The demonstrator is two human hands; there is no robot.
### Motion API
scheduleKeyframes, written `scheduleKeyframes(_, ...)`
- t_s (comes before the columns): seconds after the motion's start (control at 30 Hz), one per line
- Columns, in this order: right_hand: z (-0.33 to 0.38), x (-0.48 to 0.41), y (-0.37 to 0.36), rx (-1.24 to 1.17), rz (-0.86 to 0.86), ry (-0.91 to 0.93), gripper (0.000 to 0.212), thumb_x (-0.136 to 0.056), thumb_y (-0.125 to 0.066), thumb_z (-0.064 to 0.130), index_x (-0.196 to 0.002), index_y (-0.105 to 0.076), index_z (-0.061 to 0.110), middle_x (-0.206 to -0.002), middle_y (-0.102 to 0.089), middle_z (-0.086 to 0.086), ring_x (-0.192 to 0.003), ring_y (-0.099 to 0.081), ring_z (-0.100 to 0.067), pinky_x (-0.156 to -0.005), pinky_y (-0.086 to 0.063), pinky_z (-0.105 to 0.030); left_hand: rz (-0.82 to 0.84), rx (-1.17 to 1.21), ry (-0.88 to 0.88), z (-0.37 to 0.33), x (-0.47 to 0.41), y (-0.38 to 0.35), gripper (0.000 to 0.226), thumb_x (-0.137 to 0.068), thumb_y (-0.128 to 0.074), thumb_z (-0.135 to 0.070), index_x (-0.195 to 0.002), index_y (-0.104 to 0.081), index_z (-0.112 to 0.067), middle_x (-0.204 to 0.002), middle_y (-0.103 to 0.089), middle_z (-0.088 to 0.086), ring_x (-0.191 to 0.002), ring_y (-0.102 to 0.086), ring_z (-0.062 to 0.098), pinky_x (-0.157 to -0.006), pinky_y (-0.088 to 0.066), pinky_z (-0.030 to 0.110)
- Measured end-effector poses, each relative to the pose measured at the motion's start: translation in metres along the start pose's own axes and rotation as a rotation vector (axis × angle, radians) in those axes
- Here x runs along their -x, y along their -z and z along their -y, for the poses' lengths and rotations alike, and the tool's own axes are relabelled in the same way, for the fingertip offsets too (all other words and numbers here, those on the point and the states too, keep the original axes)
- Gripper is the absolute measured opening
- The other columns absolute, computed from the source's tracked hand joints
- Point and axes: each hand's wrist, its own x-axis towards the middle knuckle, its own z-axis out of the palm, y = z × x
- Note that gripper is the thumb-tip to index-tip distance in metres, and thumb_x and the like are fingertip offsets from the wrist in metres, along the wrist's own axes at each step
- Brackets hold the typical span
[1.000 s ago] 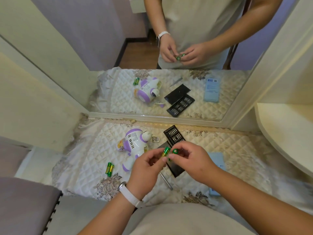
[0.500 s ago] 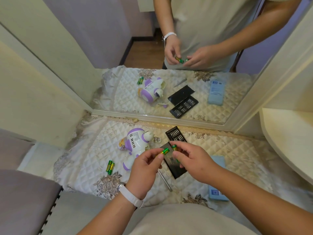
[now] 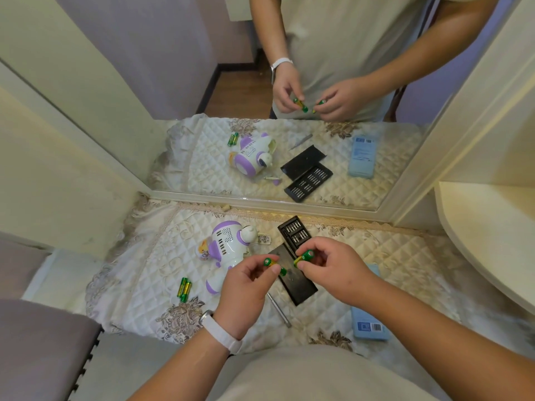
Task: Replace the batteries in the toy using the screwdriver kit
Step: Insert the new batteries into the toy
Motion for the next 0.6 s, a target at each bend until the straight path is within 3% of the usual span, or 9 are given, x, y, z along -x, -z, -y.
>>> scheduleKeyframes(0.17,0.009,0.004,-0.005,0.031,0.095,0.071,0.016,-0.088,-0.066,0.024,-0.088,-0.064,0.04,-0.074,-0.06,0.011,-0.063,-0.05,0.0,-0.061,-0.043,-0.019,0.099,-0.134,-0.077,0.005,0.004,-0.004,0.021,-0.095,-0.065,-0.012,-0.095,-0.069,-0.033,-0.087,-0.071,-0.003,-0.079,-0.07,0.018,-0.066,-0.056,0.034)
scheduleKeyframes(0.3,0.013,0.004,-0.008,0.005,0.115,0.095,0.015,-0.089,-0.064,0.021,-0.09,-0.062,0.036,-0.073,-0.06,0.007,-0.063,-0.051,-0.001,-0.06,-0.046,-0.022,0.168,-0.05,-0.054,0.003,0.006,-0.008,0.028,-0.096,-0.061,-0.006,-0.103,-0.068,-0.032,-0.092,-0.074,-0.005,-0.08,-0.075,0.02,-0.067,-0.055,0.025)
scheduleKeyframes(0.4,0.011,0.002,-0.007,0.023,0.155,0.095,0.016,-0.087,-0.065,0.02,-0.095,-0.062,0.034,-0.079,-0.065,0.004,-0.07,-0.059,-0.011,-0.066,-0.05,-0.029,0.2,-0.031,-0.058,0.001,0.005,-0.008,0.037,-0.094,-0.062,-0.002,-0.105,-0.069,-0.037,-0.092,-0.077,-0.011,-0.084,-0.074,0.013,-0.071,-0.054,0.019)
scheduleKeyframes(0.6,0.011,0.0,-0.009,0.237,0.193,0.198,0.011,-0.088,-0.063,0.026,-0.099,-0.067,0.029,-0.084,-0.063,0.012,-0.08,-0.057,-0.006,-0.07,-0.047,-0.023,0.183,-0.215,-0.134,0.003,0.001,-0.003,0.04,-0.092,-0.068,-0.01,-0.099,-0.068,-0.049,-0.089,-0.074,-0.024,-0.082,-0.067,-0.003,-0.078,-0.051,0.019)
